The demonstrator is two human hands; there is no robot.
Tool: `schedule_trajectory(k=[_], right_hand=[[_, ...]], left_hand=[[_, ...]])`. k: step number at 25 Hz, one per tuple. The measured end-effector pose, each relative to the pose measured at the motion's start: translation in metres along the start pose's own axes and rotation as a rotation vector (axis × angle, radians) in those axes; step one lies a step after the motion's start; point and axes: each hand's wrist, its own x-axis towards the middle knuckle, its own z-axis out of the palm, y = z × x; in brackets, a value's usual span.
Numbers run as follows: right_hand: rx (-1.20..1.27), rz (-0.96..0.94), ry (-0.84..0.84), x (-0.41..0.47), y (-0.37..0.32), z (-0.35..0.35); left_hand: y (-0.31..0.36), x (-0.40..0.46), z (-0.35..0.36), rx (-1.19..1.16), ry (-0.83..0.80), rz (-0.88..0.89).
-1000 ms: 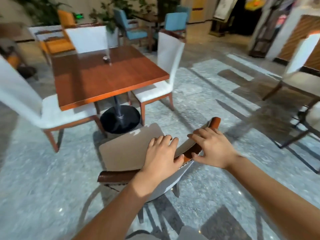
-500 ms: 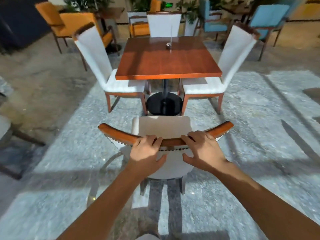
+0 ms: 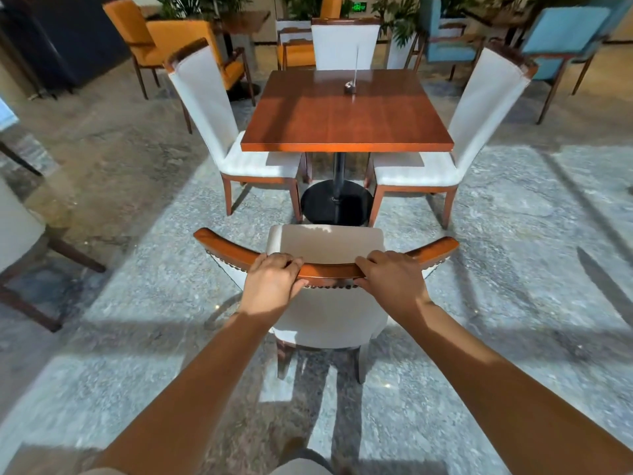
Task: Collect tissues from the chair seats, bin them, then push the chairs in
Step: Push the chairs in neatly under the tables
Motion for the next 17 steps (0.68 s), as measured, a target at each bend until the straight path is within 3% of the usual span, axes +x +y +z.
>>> schedule_trajectory(k=[17], right_hand=[[0.021,0.070,0.032,0.078,0.017,0.019]], left_hand=[[-0.042,0.078,0.035,-0.031,-0.007,0.012]])
